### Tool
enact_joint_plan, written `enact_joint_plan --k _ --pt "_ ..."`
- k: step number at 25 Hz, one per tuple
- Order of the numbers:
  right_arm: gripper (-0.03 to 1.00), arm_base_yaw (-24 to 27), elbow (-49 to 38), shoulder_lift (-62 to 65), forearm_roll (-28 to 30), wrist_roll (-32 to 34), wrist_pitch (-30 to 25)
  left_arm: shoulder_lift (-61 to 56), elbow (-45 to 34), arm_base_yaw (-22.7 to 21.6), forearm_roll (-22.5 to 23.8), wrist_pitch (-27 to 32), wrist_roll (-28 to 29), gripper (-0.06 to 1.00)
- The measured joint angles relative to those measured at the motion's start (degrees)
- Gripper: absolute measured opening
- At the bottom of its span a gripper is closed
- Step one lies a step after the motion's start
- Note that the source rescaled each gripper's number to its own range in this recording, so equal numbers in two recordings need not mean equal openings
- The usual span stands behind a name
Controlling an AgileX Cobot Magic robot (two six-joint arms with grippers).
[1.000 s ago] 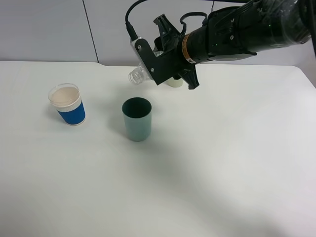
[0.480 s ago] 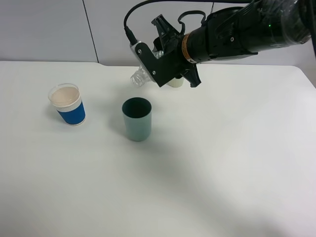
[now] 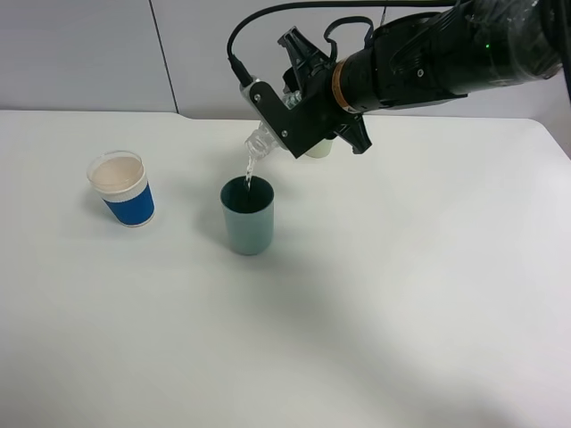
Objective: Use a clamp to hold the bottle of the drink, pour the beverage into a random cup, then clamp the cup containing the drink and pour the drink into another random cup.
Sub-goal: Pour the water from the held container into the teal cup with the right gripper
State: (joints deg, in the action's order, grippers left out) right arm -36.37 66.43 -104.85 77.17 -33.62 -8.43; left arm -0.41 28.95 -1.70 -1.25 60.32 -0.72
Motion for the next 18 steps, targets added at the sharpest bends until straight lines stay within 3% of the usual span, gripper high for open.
enact_joint_plan --k 18 --pt "0.03 0.00 0.00 0.00 0.54 0.08 -0.17 0.00 0.00 0.00 0.00 0.00 0.00 1.00"
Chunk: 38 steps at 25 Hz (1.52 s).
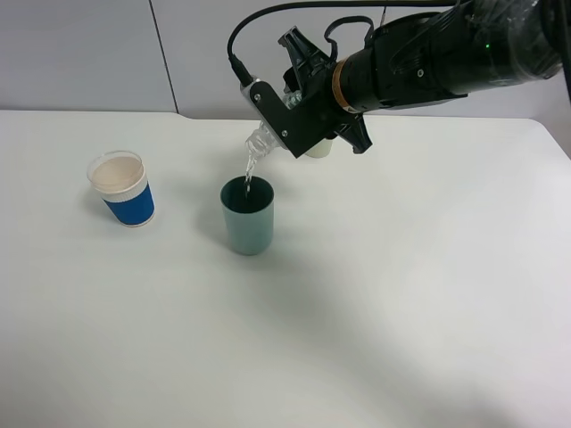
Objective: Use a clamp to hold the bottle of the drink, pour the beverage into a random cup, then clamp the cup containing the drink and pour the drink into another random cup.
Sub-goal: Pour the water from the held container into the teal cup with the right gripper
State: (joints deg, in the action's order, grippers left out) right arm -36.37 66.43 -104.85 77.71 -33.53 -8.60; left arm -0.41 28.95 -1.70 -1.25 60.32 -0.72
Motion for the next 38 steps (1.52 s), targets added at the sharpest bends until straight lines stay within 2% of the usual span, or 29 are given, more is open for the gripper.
enact_joint_plan --k 25,38 --pt "0.03 0.00 0.00 0.00 4.00 -0.44 -0.86 0.00 0.00 0.00 0.00 0.00 0.00 1.00" --pt "0.03 -2.17 0.00 0.00 5.03 -0.54 -5.51 0.00 0.00 0.00 0.00 0.00 0.00 1.00"
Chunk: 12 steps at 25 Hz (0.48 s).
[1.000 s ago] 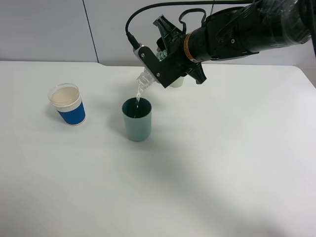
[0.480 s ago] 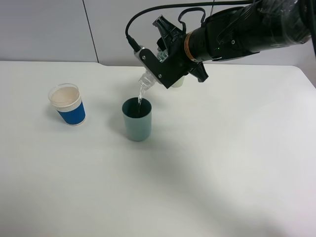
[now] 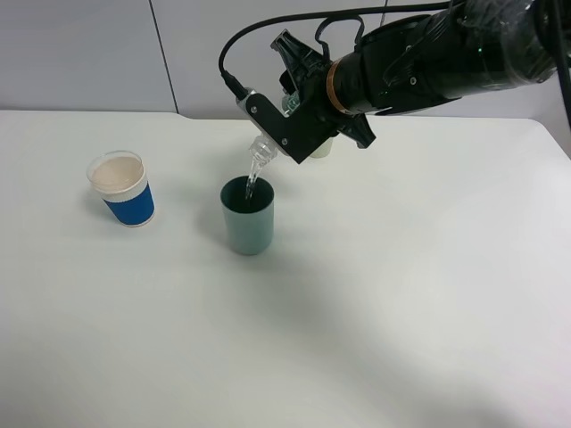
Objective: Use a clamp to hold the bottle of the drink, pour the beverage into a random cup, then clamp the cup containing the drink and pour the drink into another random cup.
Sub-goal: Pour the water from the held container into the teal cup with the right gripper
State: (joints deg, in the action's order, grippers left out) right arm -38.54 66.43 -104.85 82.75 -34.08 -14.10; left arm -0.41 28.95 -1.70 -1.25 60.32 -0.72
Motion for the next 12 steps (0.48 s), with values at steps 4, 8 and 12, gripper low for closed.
enact_joint_plan --k 4,8,12 --pt "0.03 -0.18 0.00 0.00 0.00 0.00 -1.80 0.00 0.00 0.00 0.00 0.00 0.00 1.00" --pt "0.03 -0.55 0.05 0.00 0.00 0.00 -2.36 0.00 0.00 0.00 0.00 0.00 0.00 1.00" --pt "0.03 -0.93 0.11 0.00 0.00 0.00 -2.50 0.00 0.00 0.00 0.00 0.00 0.00 1.00"
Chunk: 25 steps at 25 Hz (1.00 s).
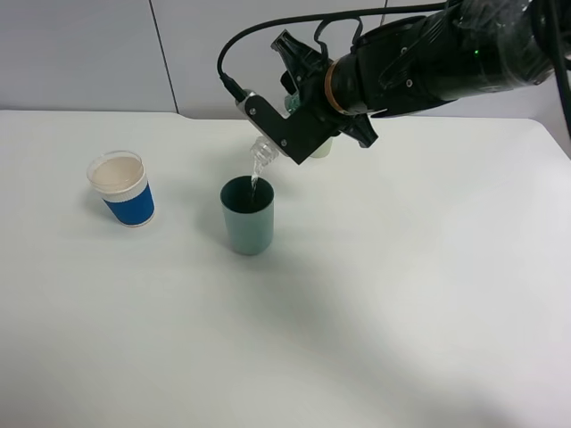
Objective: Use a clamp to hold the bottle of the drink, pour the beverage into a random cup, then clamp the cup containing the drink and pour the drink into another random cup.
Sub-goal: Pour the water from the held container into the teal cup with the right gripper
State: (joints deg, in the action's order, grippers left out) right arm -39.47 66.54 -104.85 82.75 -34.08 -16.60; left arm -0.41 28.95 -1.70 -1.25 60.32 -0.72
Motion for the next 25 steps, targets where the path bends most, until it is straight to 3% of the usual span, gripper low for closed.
enact_joint_plan --k 25 --pt "0.03 -1.96 0.21 0.00 -0.46 0.00 -7.11 0.00 0.00 0.00 0.00 0.00 0.00 1.00"
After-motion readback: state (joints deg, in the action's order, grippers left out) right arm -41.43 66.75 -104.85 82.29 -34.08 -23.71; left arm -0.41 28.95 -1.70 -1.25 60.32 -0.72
